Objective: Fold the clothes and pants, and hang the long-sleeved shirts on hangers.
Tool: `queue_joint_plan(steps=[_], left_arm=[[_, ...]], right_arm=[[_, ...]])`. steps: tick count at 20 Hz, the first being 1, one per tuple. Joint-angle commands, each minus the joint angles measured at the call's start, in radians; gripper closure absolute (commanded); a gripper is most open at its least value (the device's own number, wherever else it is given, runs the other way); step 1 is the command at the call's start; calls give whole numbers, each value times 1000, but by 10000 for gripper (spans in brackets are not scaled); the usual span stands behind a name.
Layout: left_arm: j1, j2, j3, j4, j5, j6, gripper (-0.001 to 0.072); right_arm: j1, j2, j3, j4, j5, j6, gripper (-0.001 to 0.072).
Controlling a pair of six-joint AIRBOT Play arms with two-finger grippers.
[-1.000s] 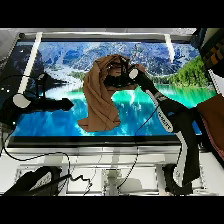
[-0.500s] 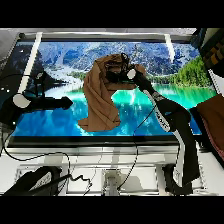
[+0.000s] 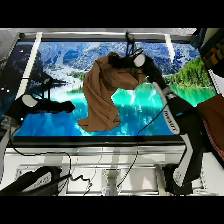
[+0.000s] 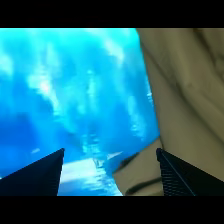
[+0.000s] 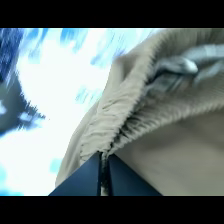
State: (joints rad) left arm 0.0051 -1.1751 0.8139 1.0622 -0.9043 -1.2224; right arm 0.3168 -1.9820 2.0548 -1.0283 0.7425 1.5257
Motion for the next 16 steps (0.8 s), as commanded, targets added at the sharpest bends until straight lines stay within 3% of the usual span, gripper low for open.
queue_joint_plan(steps=[1, 7, 11, 16], left_arm=[[-29, -79, -7, -39, -89, 96, 60], [-97, -164, -7, -42, -108, 101, 66], [-93, -166, -8, -34, -156, 100, 66], [-90, -166, -9, 47, -114, 95, 71]], right_arm=[[-76, 129, 5, -142, 80, -1, 682], [-216, 255, 5, -156, 183, -1, 682], [-278, 267, 5, -156, 233, 0, 681], [-297, 267, 5, -156, 274, 0, 681]])
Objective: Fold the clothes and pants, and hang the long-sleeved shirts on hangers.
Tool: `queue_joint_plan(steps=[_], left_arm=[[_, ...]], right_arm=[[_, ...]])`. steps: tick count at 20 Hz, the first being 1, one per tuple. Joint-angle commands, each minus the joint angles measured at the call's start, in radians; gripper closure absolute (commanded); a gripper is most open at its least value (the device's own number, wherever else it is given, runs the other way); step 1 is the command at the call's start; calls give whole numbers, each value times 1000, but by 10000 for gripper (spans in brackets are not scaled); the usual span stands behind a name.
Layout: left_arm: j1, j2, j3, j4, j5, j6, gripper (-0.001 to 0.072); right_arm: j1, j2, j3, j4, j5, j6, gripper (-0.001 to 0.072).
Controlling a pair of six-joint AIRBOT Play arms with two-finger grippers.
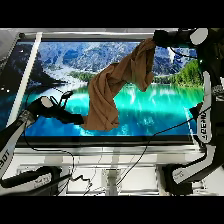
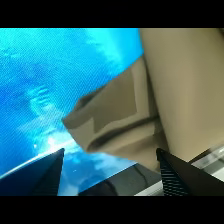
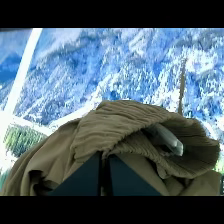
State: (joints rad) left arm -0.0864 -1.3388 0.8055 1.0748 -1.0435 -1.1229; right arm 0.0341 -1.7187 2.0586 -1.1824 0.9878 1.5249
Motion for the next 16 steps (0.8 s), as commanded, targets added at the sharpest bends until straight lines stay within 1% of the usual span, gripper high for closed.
queue_joint_plan(steps=[1, 2, 3, 6, 9, 10, 11, 12, 14, 16], left_arm=[[1, -2, -1, 28, 64, -31, 141], [0, -3, -2, 3, 107, -53, 246], [-2, -3, -4, -32, 139, -56, 293], [-18, -27, -4, -106, 181, -56, 294], [-44, -100, -4, -111, 176, -71, 295], [-50, -121, -4, -111, 177, -71, 371], [-50, -132, -3, -117, 177, -70, 563], [-50, -132, -3, -139, 177, -66, 689], [-49, -115, 20, -164, 176, -63, 692], [-43, -74, 87, -164, 175, -59, 692]], right_arm=[[-14, 4, 1, -2, 29, 0, 681], [-14, 4, 1, -1, 30, 0, 681], [-14, 4, 1, -1, 32, 0, 681], [-14, 7, 1, -2, 40, 0, 681], [-15, 22, 1, -2, 43, 0, 681], [-15, 29, 1, -3, 43, 0, 681], [-16, 37, 1, -4, 41, -1, 681], [-15, 44, 1, -8, 40, -1, 681], [-16, 60, 2, -32, 39, -34, 681], [-16, 84, 2, -118, 36, -44, 681]])
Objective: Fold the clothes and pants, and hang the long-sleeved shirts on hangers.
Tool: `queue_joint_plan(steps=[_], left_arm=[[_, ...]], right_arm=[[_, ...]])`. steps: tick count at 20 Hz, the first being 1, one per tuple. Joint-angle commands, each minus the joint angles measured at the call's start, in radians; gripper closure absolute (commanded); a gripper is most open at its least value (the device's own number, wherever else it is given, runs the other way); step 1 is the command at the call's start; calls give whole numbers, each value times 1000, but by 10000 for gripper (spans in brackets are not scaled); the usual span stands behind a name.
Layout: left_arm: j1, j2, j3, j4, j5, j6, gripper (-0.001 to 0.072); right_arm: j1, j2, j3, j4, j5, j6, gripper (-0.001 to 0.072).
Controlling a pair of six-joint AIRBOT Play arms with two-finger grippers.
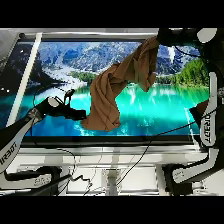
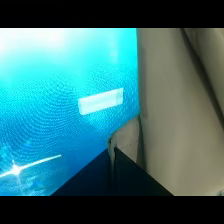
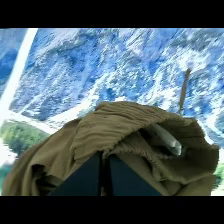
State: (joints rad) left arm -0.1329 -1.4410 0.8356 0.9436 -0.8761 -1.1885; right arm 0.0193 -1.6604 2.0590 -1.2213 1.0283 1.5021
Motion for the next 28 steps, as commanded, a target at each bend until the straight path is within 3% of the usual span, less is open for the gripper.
queue_joint_plan(steps=[1, 5, 8, 12, 17, 20, 22, 25, 28], left_arm=[[14, 54, 108, -32, 8, 6, 693], [137, 182, 394, -32, 57, 6, 693], [264, 276, 541, -33, 219, 5, 693], [385, 416, 570, -33, 498, -10, 693], [449, 521, 570, -32, 675, -9, 693], [473, 524, 570, -28, 646, -9, 694], [479, 485, 570, -25, 542, -9, 694], [474, 354, 570, -10, 347, -10, 695], [430, 171, 570, -11, 290, -9, 694]], right_arm=[[-1, 42, 1, -150, -8, -21, 681], [-8, 133, 1, -406, -11, -22, 681], [-55, 220, 1, -421, -23, -19, 681], [-81, 356, 1, -420, -58, -25, 681], [-35, 505, 1, -398, -72, -32, 681], [-13, 554, 1, -402, -21, -32, 681], [-13, 549, -13, -453, 37, -32, 681], [-13, 527, -140, -459, 87, -31, 681], [-13, 460, -282, -501, 33, -31, 681]])
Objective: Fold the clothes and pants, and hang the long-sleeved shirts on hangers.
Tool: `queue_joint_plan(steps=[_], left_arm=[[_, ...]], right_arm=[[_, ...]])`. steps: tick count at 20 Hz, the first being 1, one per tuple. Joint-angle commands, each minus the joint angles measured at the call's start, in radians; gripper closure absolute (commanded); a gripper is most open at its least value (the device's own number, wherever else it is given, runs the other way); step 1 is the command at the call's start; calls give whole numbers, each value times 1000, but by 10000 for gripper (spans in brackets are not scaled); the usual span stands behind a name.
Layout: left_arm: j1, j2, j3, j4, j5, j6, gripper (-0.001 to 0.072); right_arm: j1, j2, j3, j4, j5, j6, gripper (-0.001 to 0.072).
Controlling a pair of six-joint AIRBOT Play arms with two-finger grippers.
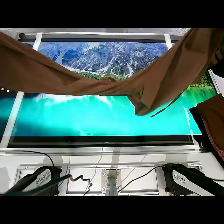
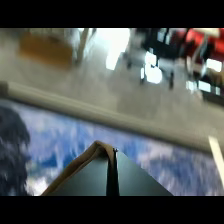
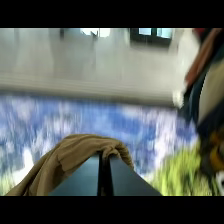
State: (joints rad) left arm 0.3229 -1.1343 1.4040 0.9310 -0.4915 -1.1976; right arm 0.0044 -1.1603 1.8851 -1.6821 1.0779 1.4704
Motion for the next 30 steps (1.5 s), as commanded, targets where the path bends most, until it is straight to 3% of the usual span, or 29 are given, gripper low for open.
queue_joint_plan(steps=[1, 4, 8, 12, 15, 20, 24, 25, 26, 27, 30], left_arm=[[-48, -186, 2, -11, -79, 0, 694], [-126, -301, 2, -44, 82, 0, 694], [-211, -383, 2, -43, 343, 0, 694], [-240, -431, 2, -43, 377, 0, 694], [-235, -435, 2, -43, 376, 0, 694], [-214, -433, 2, -41, 306, 0, 694], [-210, -439, 2, -42, 206, 0, 692], [-210, -441, 2, -42, 205, 0, 581], [-210, -439, 2, -43, 190, 0, 251], [-210, -434, 2, -43, 143, -6, 10], [-215, -411, 2, -43, -156, -7, 12]], right_arm=[[-7, -76, -145, -53, -55, 0, 681], [-63, -201, -184, -50, -167, 7, 681], [-147, -337, -185, -7, -310, 172, 681], [-160, -412, -186, 1, -328, 197, 681], [-161, -402, -185, -72, -229, 139, 681], [-169, -363, -185, -190, 194, -16, 681], [-258, -363, -185, -175, 232, 18, 681], [-276, -363, -185, -173, 236, 35, 681], [-292, -363, -185, -173, 248, 40, 681], [-304, -363, -185, -173, 260, 40, 681], [-333, -361, -185, -146, 262, 40, 680]])
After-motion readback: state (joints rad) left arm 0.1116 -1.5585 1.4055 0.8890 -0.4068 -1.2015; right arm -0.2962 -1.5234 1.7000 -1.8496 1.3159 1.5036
